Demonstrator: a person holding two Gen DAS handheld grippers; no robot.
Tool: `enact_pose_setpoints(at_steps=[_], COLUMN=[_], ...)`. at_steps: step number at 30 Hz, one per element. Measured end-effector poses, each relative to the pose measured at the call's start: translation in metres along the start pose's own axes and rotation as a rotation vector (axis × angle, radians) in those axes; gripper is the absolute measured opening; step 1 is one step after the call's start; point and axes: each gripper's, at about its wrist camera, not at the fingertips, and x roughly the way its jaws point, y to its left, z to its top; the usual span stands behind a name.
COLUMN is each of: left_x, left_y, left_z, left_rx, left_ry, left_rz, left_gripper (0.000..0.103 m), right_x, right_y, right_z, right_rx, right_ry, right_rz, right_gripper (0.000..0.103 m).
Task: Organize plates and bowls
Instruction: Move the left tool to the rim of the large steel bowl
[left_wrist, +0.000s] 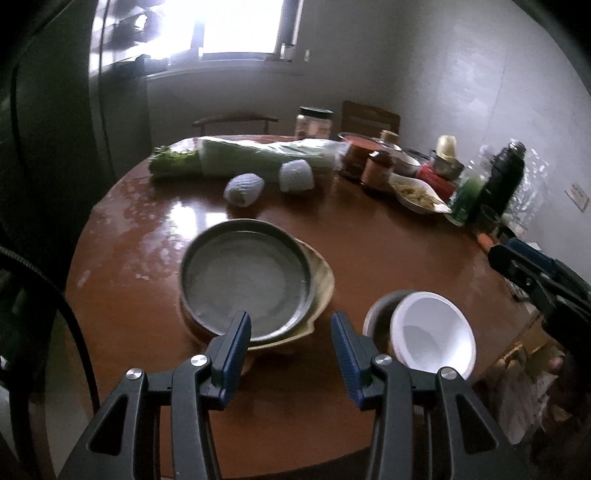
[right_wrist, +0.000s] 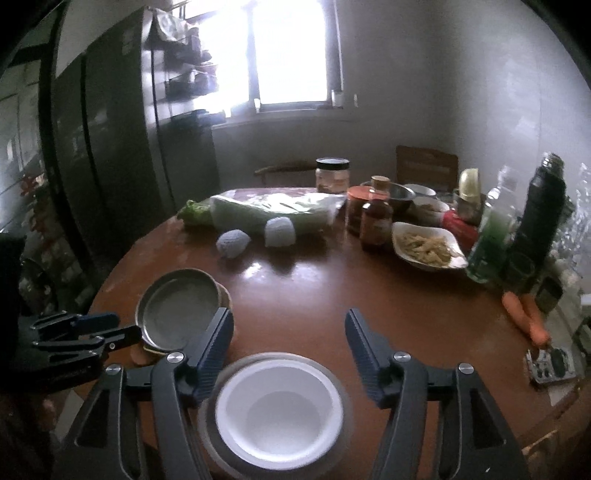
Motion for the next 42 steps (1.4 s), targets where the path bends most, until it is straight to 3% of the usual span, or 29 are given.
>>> enact_pose_setpoints(at_steps=[12, 18, 42], left_x=[0.012, 0.023, 0.082], left_y=[-0.044, -0.061, -0.07], left_z=[-0.011, -0.016, -0.018], left_rx=[0.04, 0.046, -0.002], left_ry=[0.041, 0.073, 0.201], left_rz=[-0.064, -0.087, -0.137], left_gripper=[0.05, 0.051, 0.055], right_x=[-0.017, -0.014, 0.059], right_y=[-0.04, -0.053, -0.069], right_z=[-0.035, -0.049, -0.082], right_rx=[0.058, 0.097, 0.196], right_ry=[0.022, 0.052, 0.25], right_rz=[-0.051, -0.037, 0.077], right_gripper=[0.065, 0.065, 0.065])
